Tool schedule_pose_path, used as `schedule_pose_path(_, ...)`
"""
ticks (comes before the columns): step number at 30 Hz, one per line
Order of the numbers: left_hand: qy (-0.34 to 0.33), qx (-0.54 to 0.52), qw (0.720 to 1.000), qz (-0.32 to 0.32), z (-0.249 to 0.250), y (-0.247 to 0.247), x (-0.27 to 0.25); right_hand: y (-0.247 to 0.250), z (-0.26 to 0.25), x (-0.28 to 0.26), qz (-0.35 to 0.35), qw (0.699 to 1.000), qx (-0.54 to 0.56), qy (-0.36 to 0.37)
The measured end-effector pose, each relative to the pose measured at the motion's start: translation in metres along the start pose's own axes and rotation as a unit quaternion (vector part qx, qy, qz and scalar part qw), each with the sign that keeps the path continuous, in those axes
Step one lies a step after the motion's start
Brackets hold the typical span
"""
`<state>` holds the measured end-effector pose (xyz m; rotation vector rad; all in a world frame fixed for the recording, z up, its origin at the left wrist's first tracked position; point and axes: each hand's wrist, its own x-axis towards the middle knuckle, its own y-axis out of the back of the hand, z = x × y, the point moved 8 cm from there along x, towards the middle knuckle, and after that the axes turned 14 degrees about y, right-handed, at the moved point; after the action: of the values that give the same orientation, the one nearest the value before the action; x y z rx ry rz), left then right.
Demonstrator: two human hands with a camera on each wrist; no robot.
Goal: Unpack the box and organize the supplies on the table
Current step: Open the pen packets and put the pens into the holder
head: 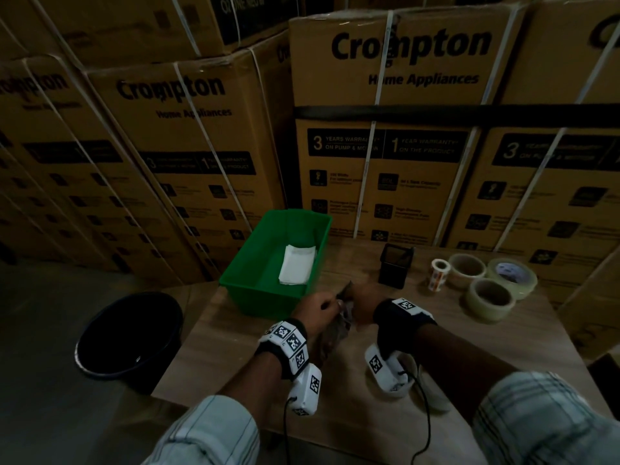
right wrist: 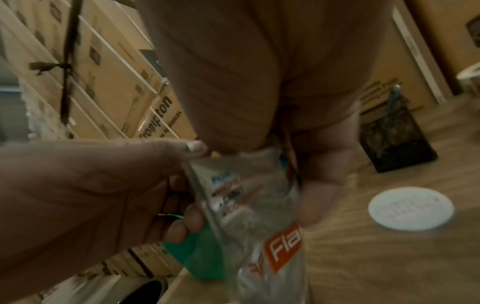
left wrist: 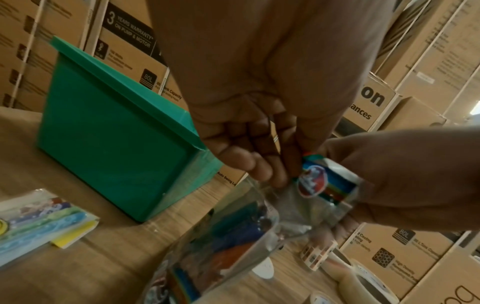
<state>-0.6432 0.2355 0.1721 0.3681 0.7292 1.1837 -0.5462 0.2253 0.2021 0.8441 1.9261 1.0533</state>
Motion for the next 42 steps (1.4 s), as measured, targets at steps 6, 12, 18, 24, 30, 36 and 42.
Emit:
schedule_pose_path(6, 0.031, -0.05, 0.998, -0.016, -0.011, 0.005, 0.0, 0.027, 0.014, 0.0, 0.123, 0.991, 0.045, 0.02)
schedule_pose_path(12, 0.026, 0.176, 0.984, 0.011, -0.008, -0.004, 0.008, 0.063, 0.012, -0.012, 0.231, 0.964, 0.093, 0.089)
schedule_pose_path(18, -0.103, 0.161, 0.978, 0.086, 0.036, 0.006, 0.007, 0.076, 0.015, -0.02, 0.259, 0.931, 0.186, 0.178)
schedule_pose_path(24, -0.137, 0.126, 0.98, 0.075, 0.047, -0.008, 0.016, 0.073, 0.044, -0.036, 0.289, 0.923, 0.221, 0.124)
schedule_pose_path(30, -0.142, 0.141, 0.979, 0.024, 0.059, -0.033, 0.027, 0.058, 0.095, -0.052, 0.29, 0.927, 0.237, 0.01)
schedule_pose_path(36, -0.111, 0.276, 0.955, -0.008, 0.074, -0.054, 0.035, 0.032, 0.139, -0.07, 0.319, 0.928, 0.183, -0.059)
schedule_pose_path(42, -0.111, 0.359, 0.926, -0.036, 0.089, -0.075, 0.04, 0.017, 0.155, -0.077, 0.295, 0.943, 0.139, -0.064)
